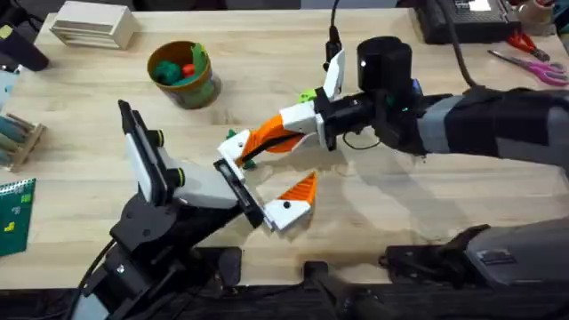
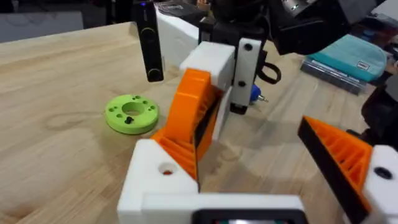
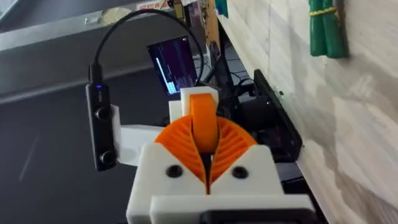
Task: Pick up the gripper from the table and insert it into the empty holder that is missing its gripper. Then pick up a screw, insert it into the mounting hole, and use the screwdriver to tighten it. Finally, clean up the table by picking up the vegetable and placing it into the bucket.
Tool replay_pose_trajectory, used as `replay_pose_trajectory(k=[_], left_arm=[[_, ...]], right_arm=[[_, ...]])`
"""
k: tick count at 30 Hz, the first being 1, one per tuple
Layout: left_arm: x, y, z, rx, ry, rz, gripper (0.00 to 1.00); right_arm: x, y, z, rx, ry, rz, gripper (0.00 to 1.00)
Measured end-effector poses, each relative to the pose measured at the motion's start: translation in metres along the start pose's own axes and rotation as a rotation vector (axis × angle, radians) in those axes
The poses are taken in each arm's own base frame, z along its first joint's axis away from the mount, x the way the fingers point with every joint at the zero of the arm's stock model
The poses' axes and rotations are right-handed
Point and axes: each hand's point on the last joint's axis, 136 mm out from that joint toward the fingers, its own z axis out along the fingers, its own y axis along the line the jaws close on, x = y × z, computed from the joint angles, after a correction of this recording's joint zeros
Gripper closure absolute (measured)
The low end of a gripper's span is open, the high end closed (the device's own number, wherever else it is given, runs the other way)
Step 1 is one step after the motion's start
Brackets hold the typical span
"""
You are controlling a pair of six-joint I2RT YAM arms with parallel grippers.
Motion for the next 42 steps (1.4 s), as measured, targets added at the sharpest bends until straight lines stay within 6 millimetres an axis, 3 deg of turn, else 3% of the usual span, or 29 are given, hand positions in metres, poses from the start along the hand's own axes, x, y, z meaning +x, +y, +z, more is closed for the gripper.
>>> replay_pose_trajectory(k=[4,6,7,8,12,19,25,29,30,31,33,38,42], left_arm=[[0.000,0.001,0.000,-0.007,-0.002,0.000,0.013],[0.001,-0.010,0.000,0.053,0.005,0.024,0.013],[0.001,-0.011,0.000,0.060,0.006,0.026,0.014],[0.001,-0.014,0.000,0.075,0.008,0.029,0.014],[0.001,-0.015,0.000,0.081,0.009,0.031,0.014],[0.001,-0.015,0.000,0.084,0.009,0.031,0.013],[0.001,-0.015,0.000,0.084,0.010,0.031,0.014],[0.001,-0.015,0.000,0.084,0.009,0.032,0.014],[0.001,-0.015,0.000,0.084,0.009,0.032,0.014],[0.001,-0.015,0.000,0.084,0.009,0.034,0.014],[0.001,-0.015,0.000,0.084,0.009,0.034,0.014],[0.001,-0.015,0.000,0.084,0.009,0.034,0.014],[0.002,-0.015,0.000,0.084,0.009,0.034,0.014]], right_arm=[[-0.001,0.003,0.001,-0.009,0.003,-0.021,0.986],[0.001,0.004,0.004,-0.022,0.023,-0.044,0.508],[0.001,0.004,0.004,-0.024,0.025,-0.048,0.463],[0.000,0.005,0.002,-0.027,0.023,-0.050,0.344],[-0.003,0.005,-0.002,-0.031,0.014,-0.049,0.171],[-0.025,0.006,-0.021,-0.037,-0.078,-0.083,0.142],[-0.076,0.008,-0.077,-0.021,-0.309,-0.167,0.138],[-0.104,0.027,-0.115,-0.018,-0.427,-0.270,0.135],[-0.106,0.033,-0.122,-0.026,-0.428,-0.297,0.135],[-0.101,0.054,-0.135,-0.063,-0.374,-0.373,0.135],[-0.095,0.060,-0.145,-0.081,-0.335,-0.424,0.133],[-0.104,0.056,-0.148,-0.044,-0.389,-0.484,0.133],[-0.119,0.030,-0.142,0.071,-0.467,-0.468,0.131]])
